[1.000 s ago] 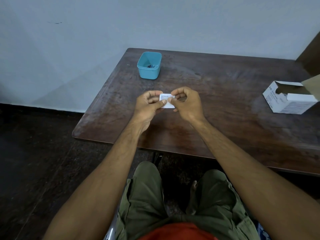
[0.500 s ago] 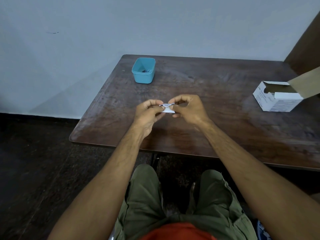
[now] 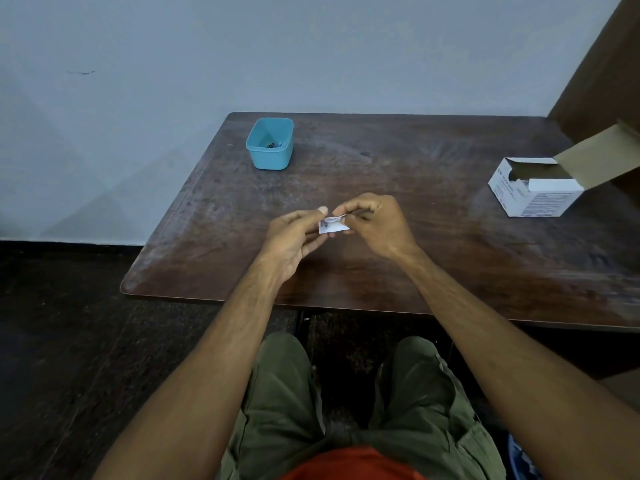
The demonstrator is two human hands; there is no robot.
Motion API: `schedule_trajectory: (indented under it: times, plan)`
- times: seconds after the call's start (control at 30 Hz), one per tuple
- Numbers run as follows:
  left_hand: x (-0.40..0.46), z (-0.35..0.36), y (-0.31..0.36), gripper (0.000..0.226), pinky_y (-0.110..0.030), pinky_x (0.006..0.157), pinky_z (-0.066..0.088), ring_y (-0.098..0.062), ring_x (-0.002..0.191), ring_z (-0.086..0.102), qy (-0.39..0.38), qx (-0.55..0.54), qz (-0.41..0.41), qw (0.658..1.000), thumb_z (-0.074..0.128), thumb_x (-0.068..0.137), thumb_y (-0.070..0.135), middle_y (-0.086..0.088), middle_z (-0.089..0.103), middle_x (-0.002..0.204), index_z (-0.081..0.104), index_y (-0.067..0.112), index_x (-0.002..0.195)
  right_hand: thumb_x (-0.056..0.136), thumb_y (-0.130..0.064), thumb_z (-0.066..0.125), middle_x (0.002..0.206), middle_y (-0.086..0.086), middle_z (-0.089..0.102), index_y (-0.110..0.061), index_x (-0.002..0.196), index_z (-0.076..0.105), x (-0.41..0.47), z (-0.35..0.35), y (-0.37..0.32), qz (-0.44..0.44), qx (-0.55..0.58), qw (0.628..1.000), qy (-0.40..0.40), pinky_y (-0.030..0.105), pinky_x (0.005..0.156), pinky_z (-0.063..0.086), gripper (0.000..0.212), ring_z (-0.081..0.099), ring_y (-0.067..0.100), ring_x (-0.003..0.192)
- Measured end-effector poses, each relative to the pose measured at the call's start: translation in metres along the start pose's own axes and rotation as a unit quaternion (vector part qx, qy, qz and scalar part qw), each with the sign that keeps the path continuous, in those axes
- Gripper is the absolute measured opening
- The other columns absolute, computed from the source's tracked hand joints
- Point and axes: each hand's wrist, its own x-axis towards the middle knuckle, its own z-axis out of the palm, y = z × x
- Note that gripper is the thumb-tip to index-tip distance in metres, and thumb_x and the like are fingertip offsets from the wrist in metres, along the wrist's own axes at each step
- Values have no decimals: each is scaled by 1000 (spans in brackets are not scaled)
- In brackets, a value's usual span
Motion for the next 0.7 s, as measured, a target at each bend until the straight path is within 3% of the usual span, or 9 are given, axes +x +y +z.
schedule_trajectory:
  times: [0.13, 0.33, 0.5, 0.6, 0.7]
  plan:
    - [1, 1, -4, 7, -19, 64, 56, -20, 77, 74, -27, 17, -21, 999, 70, 84, 6, -13, 75, 91, 71, 4, 90, 82, 10, 59, 95, 8, 64, -12, 88, 74, -4, -3, 3, -10, -23, 1000, 4, 29, 71, 60, 27, 70, 24, 81]
    - [0, 6, -10, 11, -17, 63, 56, -17, 73, 73, -24, -2, -24, 999, 70, 82, -1, -11, 75, 85, 68, 2, 92, 81, 12, 56, 95, 8, 65, -9, 89, 75, -9, -4, 9, -7, -17, 1000, 18, 43, 80, 58, 30, 69, 26, 84]
    - [2, 12, -9, 11, -17, 63, 55, -16, 68, 72, -13, -1, 1, 1000, 70, 81, -4, -10, 74, 81, 69, 2, 90, 86, 8, 54, 93, 4, 68, -13, 87, 74, -12, -4, 6, 42, 84, 995, 23, 26, 70, 59, 29, 71, 18, 79]
    - [3, 14, -9, 11, -18, 65, 56, -17, 71, 72, -2, 5, 25, 1000, 69, 81, -5, -11, 74, 82, 68, 2, 90, 89, -1, 55, 93, 12, 69, -13, 96, 70, -12, -4, 2, 103, 170, 980, 28, 31, 71, 59, 21, 69, 22, 80]
    - [2, 16, -11, 13, -20, 69, 57, -17, 75, 71, 3, 22, 50, 999, 69, 82, -5, -11, 71, 83, 67, 2, 92, 89, -13, 65, 94, 19, 69, -6, 99, 68, -14, -4, 0, 131, 169, 976, 28, 32, 70, 59, 13, 70, 24, 79]
